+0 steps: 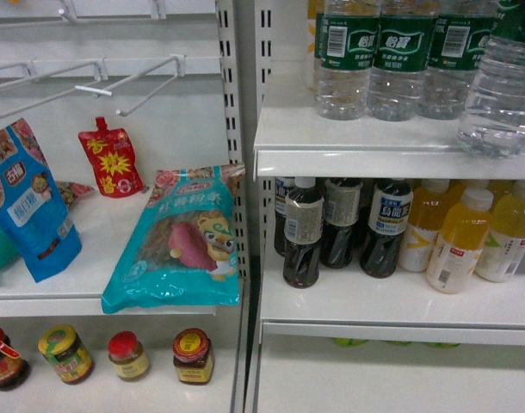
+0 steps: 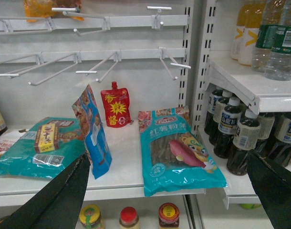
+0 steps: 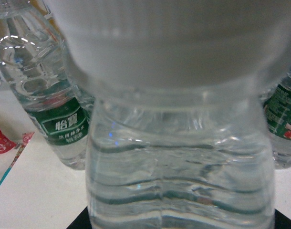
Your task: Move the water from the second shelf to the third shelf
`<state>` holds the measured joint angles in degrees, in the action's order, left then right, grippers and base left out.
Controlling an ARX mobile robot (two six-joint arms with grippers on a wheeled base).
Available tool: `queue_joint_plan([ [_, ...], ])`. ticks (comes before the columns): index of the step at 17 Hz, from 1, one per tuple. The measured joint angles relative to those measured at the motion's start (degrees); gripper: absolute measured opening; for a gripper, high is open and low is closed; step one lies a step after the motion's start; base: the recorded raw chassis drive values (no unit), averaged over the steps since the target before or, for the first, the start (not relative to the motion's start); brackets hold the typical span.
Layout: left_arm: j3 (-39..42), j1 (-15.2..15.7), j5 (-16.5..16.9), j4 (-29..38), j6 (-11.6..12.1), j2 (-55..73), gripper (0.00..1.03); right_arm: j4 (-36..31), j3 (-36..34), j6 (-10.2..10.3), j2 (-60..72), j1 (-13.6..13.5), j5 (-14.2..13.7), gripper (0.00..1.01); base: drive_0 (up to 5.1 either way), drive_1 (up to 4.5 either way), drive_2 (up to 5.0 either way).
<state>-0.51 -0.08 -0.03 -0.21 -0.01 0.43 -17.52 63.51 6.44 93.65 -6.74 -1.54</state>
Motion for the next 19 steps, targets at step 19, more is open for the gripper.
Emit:
queue_joint_plan([
  [19,0.0,0.0,0.0,0.0,0.0,0.0,0.98,9.0,21.4,3.4,15.9,-0.1,-6.3,0.42,0.0,0.00,0.0],
])
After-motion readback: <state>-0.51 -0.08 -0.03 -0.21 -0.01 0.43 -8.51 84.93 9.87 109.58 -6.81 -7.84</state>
